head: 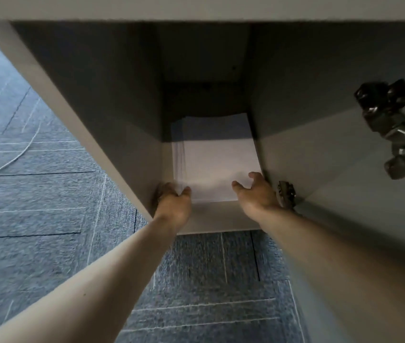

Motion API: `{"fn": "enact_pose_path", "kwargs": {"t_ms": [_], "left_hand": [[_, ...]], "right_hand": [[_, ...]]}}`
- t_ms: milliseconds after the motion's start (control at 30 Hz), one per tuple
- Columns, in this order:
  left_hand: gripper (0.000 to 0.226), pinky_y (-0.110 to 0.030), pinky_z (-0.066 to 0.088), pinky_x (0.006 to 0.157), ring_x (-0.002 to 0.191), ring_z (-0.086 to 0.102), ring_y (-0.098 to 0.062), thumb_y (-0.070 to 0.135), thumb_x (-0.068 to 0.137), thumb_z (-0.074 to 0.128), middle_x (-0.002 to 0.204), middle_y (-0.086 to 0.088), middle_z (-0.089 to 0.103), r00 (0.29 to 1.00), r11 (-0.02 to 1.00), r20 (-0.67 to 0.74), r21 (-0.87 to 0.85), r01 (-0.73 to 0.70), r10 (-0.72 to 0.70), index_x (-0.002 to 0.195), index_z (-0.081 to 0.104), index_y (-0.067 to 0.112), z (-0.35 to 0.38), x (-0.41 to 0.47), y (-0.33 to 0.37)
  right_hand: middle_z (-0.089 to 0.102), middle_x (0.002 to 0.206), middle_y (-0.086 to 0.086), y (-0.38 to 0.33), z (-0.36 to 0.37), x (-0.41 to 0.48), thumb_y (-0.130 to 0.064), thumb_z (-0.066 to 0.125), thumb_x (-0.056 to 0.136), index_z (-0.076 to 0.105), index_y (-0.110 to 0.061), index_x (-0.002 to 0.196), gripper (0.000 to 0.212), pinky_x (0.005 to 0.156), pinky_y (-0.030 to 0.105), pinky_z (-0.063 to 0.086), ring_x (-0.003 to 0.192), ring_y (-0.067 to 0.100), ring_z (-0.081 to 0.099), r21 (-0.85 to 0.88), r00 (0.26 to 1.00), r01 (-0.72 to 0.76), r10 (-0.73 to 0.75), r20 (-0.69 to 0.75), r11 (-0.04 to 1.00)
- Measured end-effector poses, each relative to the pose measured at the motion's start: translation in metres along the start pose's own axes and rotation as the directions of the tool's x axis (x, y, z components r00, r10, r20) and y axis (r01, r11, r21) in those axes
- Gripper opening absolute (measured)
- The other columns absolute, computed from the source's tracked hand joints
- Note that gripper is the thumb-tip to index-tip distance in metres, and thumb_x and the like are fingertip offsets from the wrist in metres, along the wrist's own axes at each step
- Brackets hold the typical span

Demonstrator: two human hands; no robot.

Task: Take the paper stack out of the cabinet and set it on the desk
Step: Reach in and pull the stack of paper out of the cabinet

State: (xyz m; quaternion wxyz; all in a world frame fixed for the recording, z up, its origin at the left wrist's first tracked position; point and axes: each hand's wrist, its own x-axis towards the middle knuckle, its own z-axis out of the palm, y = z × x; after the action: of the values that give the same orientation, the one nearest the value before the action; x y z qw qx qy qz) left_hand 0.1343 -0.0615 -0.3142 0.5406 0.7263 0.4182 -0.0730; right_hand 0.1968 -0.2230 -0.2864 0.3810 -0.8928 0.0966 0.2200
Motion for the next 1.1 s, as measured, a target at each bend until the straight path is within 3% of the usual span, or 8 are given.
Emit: {"fn": "enact_pose_path", "kwargs": {"t_ms": [100, 233, 400, 533, 700, 867, 933, 1100], "left_hand": [[0.05, -0.041, 0.045, 0.111, 0.133, 0.057, -0.038, 0.029, 0.102, 0.052, 0.144, -0.021, 0.057, 1.0, 0.999, 0.024, 0.035, 0.003, -0.004, 0.144, 0.048, 0.005, 0.009, 0.02, -0.005], [0.03, -0.035, 0.049, 0.101, 0.118, 0.066, -0.036, 0.031, 0.095, 0.056, 0.12, -0.023, 0.069, 0.997, 0.997, -0.068, 0.078, -0.017, 0.022, 0.11, 0.061, 0.006, 0.019, 0.037, -0.006], [0.046, -0.033, 0.047, 0.092, 0.129, 0.063, -0.039, 0.025, 0.099, 0.061, 0.139, -0.024, 0.065, 0.998, 0.994, 0.011, -0.087, 0.07, -0.07, 0.133, 0.062, -0.005, 0.021, 0.058, 0.007], [0.055, -0.036, 0.042, 0.114, 0.138, 0.054, -0.034, 0.034, 0.102, 0.055, 0.152, -0.014, 0.056, 0.987, 0.988, 0.053, -0.019, 0.152, -0.151, 0.145, 0.053, 0.0, 0.028, 0.065, 0.016], [0.055, -0.042, 0.051, 0.105, 0.133, 0.057, -0.041, 0.029, 0.101, 0.05, 0.147, -0.023, 0.056, 0.993, 0.993, -0.03, -0.044, 0.111, -0.112, 0.144, 0.05, -0.005, 0.03, 0.062, 0.02], [0.06, -0.038, 0.051, 0.103, 0.115, 0.067, -0.032, 0.046, 0.088, 0.066, 0.128, -0.005, 0.068, 0.992, 0.974, -0.067, -0.209, 0.09, -0.106, 0.133, 0.061, 0.006, 0.021, 0.07, 0.022], [0.045, -0.031, 0.05, 0.099, 0.102, 0.067, -0.025, 0.037, 0.091, 0.067, 0.115, -0.002, 0.07, 0.997, 0.978, -0.059, -0.204, 0.045, -0.058, 0.124, 0.07, 0.006, 0.02, 0.066, 0.021], [0.034, -0.039, 0.056, 0.101, 0.102, 0.071, -0.026, 0.029, 0.08, 0.061, 0.115, -0.002, 0.073, 0.981, 0.98, -0.012, 0.04, -0.194, 0.195, 0.113, 0.067, 0.024, 0.023, 0.064, -0.002]], "right_hand": [[0.02, 0.166, 0.007, 0.014, 0.013, 0.023, -0.044, 0.055, 0.096, 0.018, -0.013, 0.159, 0.079, 0.12, 0.04, 0.024, 0.151, 0.027, 0.021, -0.041, 1.0, 0.004, -0.005, -0.018, 0.999], [0.012, 0.167, 0.006, 0.032, 0.018, 0.042, -0.048, 0.058, 0.093, 0.011, -0.014, 0.16, 0.088, 0.121, 0.038, 0.021, 0.153, 0.027, 0.015, -0.064, 1.0, -0.027, 0.026, -0.011, 0.998], [0.036, 0.158, 0.008, 0.035, 0.016, 0.042, -0.051, 0.059, 0.091, 0.026, -0.014, 0.155, 0.081, 0.107, 0.032, 0.037, 0.142, 0.031, 0.038, -0.131, 0.999, -0.048, 0.045, -0.026, 0.99], [0.038, 0.157, 0.01, 0.029, 0.017, 0.049, -0.052, 0.065, 0.086, 0.027, -0.011, 0.154, 0.087, 0.108, 0.039, 0.039, 0.14, 0.034, 0.041, -0.048, 0.997, -0.08, 0.08, -0.005, 0.996], [0.047, 0.153, 0.007, 0.032, 0.017, 0.056, -0.064, 0.065, 0.078, 0.051, -0.017, 0.145, 0.083, 0.109, 0.038, 0.04, 0.137, 0.031, 0.047, 0.021, 0.987, -0.139, 0.137, 0.087, 0.99], [0.042, 0.155, 0.01, 0.031, 0.008, 0.053, -0.048, 0.064, 0.09, 0.043, -0.009, 0.148, 0.073, 0.11, 0.036, 0.034, 0.141, 0.031, 0.041, 0.122, 0.984, -0.143, 0.129, 0.12, 0.982], [0.041, 0.156, 0.01, 0.029, 0.005, 0.049, -0.048, 0.064, 0.09, 0.041, -0.008, 0.149, 0.074, 0.111, 0.036, 0.033, 0.142, 0.031, 0.039, 0.157, 0.983, -0.137, 0.115, 0.144, 0.978], [0.052, 0.145, 0.008, 0.032, 0.003, 0.046, -0.054, 0.067, 0.085, 0.05, -0.01, 0.142, 0.074, 0.102, 0.032, 0.037, 0.134, 0.029, 0.047, 0.244, 0.98, -0.159, 0.122, 0.16, 0.957]]}}
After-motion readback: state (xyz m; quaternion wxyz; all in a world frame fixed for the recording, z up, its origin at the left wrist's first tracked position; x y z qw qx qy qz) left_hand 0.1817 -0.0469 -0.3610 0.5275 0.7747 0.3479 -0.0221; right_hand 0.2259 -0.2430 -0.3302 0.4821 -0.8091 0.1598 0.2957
